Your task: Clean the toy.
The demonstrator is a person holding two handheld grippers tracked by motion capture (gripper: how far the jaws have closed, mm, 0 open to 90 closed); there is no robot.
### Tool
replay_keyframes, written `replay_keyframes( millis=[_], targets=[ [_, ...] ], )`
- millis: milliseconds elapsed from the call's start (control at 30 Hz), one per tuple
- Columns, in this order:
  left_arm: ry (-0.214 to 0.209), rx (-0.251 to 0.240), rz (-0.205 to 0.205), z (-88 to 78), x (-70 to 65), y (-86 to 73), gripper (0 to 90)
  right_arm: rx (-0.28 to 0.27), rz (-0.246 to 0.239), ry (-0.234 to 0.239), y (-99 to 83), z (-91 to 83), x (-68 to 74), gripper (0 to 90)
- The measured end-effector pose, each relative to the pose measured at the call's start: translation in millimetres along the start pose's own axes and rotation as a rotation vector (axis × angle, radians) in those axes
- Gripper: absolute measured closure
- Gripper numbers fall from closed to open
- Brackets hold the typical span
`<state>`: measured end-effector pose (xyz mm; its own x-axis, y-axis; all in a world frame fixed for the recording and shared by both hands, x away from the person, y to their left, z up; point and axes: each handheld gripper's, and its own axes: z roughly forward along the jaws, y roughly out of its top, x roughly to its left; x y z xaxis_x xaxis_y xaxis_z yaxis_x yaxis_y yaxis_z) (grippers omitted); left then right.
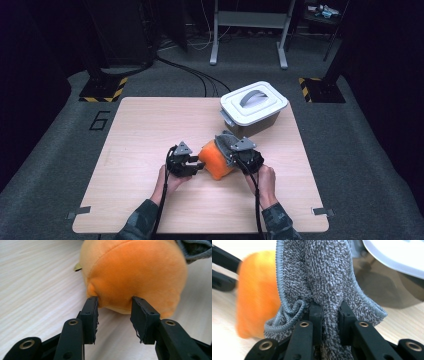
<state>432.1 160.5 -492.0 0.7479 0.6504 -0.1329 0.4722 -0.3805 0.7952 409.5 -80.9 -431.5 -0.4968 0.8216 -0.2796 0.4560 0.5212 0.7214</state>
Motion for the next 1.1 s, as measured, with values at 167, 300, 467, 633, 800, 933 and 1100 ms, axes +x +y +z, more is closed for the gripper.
replay_keyframes(
  millis=[167, 300, 467, 633, 800, 933, 1100],
  targets=[
    [-0.003, 0.012, 0.026, -0.3, -9.5, -3.2, 54.0, 0.026, -0.006, 0.018, 2.5, 10.2, 2.1, 77.1],
    [0.006, -0.018, 0.0, -8.0, 0.2, -4.3, 50.5, 0.038, -0.004, 0.028, 0.1, 17.4, -2.6, 77.2],
    [0.001, -0.019, -0.001, -0.7, 14.4, 2.3, 46.8, 0.037, 0.011, 0.031, -2.5, 22.6, -5.5, 77.2],
    [-0.052, -0.022, 0.05, 3.6, 5.5, 0.7, 73.2, 0.031, 0.001, 0.032, -2.7, 23.8, -6.2, 77.2],
    [-0.043, -0.016, 0.04, 2.2, -5.6, -1.1, 81.0, 0.022, -0.003, 0.021, -1.2, 22.5, -7.8, 77.2],
    [-0.044, -0.047, 0.003, -0.3, -14.9, -3.4, 81.5, -0.014, 0.026, 0.012, -0.8, 6.9, -10.6, 77.2],
    [-0.041, -0.069, -0.002, 0.4, -24.4, -2.1, 81.9, -0.056, 0.04, 0.037, -0.3, -18.0, -8.9, 77.1]
  ],
)
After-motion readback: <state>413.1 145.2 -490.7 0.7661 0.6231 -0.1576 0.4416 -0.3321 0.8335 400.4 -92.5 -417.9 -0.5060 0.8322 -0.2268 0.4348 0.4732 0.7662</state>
